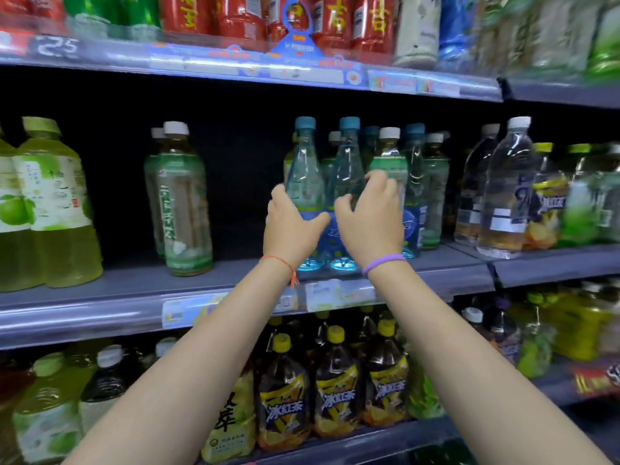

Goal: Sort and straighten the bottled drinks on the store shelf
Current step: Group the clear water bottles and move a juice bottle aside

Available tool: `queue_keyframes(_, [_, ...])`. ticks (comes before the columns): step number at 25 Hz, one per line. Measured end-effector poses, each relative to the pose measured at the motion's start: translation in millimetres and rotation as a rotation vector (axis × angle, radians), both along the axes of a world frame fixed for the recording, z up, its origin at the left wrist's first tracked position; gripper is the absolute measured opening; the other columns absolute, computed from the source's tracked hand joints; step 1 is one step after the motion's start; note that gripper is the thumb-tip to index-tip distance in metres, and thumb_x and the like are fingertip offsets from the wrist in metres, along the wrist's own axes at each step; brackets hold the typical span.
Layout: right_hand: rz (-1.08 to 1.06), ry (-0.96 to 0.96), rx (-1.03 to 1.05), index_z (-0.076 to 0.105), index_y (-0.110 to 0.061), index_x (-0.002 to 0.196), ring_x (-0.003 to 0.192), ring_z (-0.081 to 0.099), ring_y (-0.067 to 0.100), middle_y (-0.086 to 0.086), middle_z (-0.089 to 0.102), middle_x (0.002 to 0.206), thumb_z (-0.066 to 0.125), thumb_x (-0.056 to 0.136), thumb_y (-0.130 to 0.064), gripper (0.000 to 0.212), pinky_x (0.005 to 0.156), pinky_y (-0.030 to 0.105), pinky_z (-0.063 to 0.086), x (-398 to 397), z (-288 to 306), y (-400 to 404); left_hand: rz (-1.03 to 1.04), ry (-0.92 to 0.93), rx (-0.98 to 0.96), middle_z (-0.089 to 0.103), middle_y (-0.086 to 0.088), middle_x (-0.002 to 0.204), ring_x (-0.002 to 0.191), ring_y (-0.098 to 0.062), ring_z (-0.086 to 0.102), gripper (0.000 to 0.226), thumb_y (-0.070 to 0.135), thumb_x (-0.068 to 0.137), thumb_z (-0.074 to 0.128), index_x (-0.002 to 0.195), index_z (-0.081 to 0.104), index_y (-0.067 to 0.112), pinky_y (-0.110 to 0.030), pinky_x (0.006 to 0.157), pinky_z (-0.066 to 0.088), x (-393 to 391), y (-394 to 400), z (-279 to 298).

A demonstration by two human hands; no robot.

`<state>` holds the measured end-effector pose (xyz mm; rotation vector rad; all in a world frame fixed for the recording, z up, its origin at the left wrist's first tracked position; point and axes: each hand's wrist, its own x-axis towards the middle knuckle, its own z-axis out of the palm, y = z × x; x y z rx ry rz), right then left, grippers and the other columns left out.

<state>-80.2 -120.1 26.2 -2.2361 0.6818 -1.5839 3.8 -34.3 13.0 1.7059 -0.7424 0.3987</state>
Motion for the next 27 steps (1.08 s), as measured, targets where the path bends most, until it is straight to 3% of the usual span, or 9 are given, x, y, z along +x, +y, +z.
queue_keyframes(3, [0.043, 0.091, -0.01, 0.044, -0.007, 0.117, 0.097, 0.053, 0.03, 0.011, 0.048, 0.115, 0.053, 0.094, -0.031, 0.035, 0.071, 0.039, 0.045, -6.9, -8.9, -4.4, 0.076, 0.044, 0.0, 0.054, -0.01, 0.129, 0.114, -0.031, 0.057, 0.084, 0.043, 0.072, 0.08, 0.137, 0.038, 0.011, -0.046, 0.094, 0.052, -3.1, -10.3, -4.7])
queue_keyframes(8, [0.148, 0.305, 0.067, 0.043, -0.009, 0.096, 0.07, 0.045, 0.022, 0.01, 0.047, 0.109, 0.056, 0.093, -0.049, 0.042, 0.056, 0.031, 0.033, -7.6, -6.8, -9.2, 0.291, 0.028, 0.04, 0.044, -0.013, 0.137, 0.124, -0.032, 0.046, 0.09, 0.041, 0.077, 0.076, 0.147, 0.027, 0.014, -0.037, 0.089, 0.043, -5.2, -3.4, -6.3])
queue_keyframes(12, [0.346, 0.473, 0.178, 0.044, -0.007, 0.107, 0.09, 0.056, 0.028, 0.009, 0.052, 0.113, 0.068, 0.08, -0.061, 0.065, 0.071, 0.036, 0.047, 9.2, -15.7, -7.3, 0.493, -0.004, 0.092, 0.044, -0.012, 0.141, 0.131, -0.031, 0.041, 0.092, 0.043, 0.079, 0.074, 0.152, 0.025, 0.014, -0.045, 0.098, 0.04, 3.0, 18.8, -6.9])
queue_keyframes(15, [0.469, 0.457, 0.223, 0.038, -0.009, 0.11, 0.09, 0.054, 0.026, 0.009, 0.057, 0.111, 0.074, 0.078, -0.057, 0.068, 0.07, 0.035, 0.046, 16.9, -17.6, 1.7, 0.566, -0.039, 0.163, 0.039, -0.015, 0.147, 0.137, -0.033, 0.036, 0.093, 0.041, 0.091, 0.067, 0.157, 0.01, 0.007, -0.047, 0.102, 0.04, 9.1, 28.6, -6.5])
queue_keyframes(19, [0.473, 0.486, 0.178, 0.042, -0.003, 0.129, 0.106, 0.058, 0.032, 0.016, 0.052, 0.128, 0.068, 0.085, -0.053, 0.071, 0.074, 0.032, 0.043, 33.0, -18.9, 24.2, 0.503, 0.049, 0.132, 0.023, -0.02, 0.158, 0.142, -0.036, 0.032, 0.081, 0.024, 0.102, 0.051, 0.156, -0.005, 0.0, -0.042, 0.106, 0.035, 18.1, 32.7, -4.3])
queue_keyframes(21, [0.448, 0.5, 0.15, 0.045, -0.001, 0.124, 0.102, 0.059, 0.034, 0.019, 0.046, 0.13, 0.065, 0.09, -0.048, 0.062, 0.075, 0.031, 0.041, 42.1, -19.5, 35.1, 0.463, 0.089, 0.119, 0.022, -0.022, 0.159, 0.142, -0.038, 0.03, 0.074, 0.023, 0.104, 0.044, 0.155, -0.003, -0.002, -0.043, 0.109, 0.031, 23.3, 37.6, -2.8])
queue_keyframes(23, [0.436, 0.514, 0.148, 0.044, 0.0, 0.124, 0.102, 0.059, 0.036, 0.02, 0.044, 0.13, 0.063, 0.094, -0.037, 0.051, 0.078, 0.033, 0.041, 48.6, -19.0, 41.5, 0.413, 0.135, 0.103, 0.02, -0.022, 0.16, 0.144, -0.038, 0.026, 0.078, 0.035, 0.104, 0.042, 0.155, -0.002, -0.002, -0.045, 0.112, 0.028, 23.2, 40.0, -2.3])
queue_keyframes(25, [0.428, 0.529, 0.15, 0.043, 0.001, 0.124, 0.107, 0.057, 0.037, 0.022, 0.044, 0.131, 0.059, 0.097, -0.02, 0.038, 0.079, 0.033, 0.041, 53.5, -18.8, 44.1, 0.384, 0.145, 0.126, 0.016, -0.022, 0.161, 0.146, -0.037, 0.022, 0.089, 0.044, 0.099, 0.049, 0.155, -0.003, -0.002, -0.045, 0.115, 0.024, 22.9, 40.0, -1.9])
queue_keyframes(27, [0.442, 0.559, 0.112, 0.049, 0.001, 0.118, 0.109, 0.057, 0.037, 0.021, 0.051, 0.126, 0.054, 0.095, -0.008, 0.025, 0.075, 0.029, 0.037, 55.6, -19.0, 42.9, 0.384, 0.134, 0.204, 0.012, -0.024, 0.161, 0.146, -0.038, 0.019, 0.097, 0.039, 0.095, 0.059, 0.155, -0.005, -0.003, -0.044, 0.117, 0.022, 24.3, 39.0, -3.0])
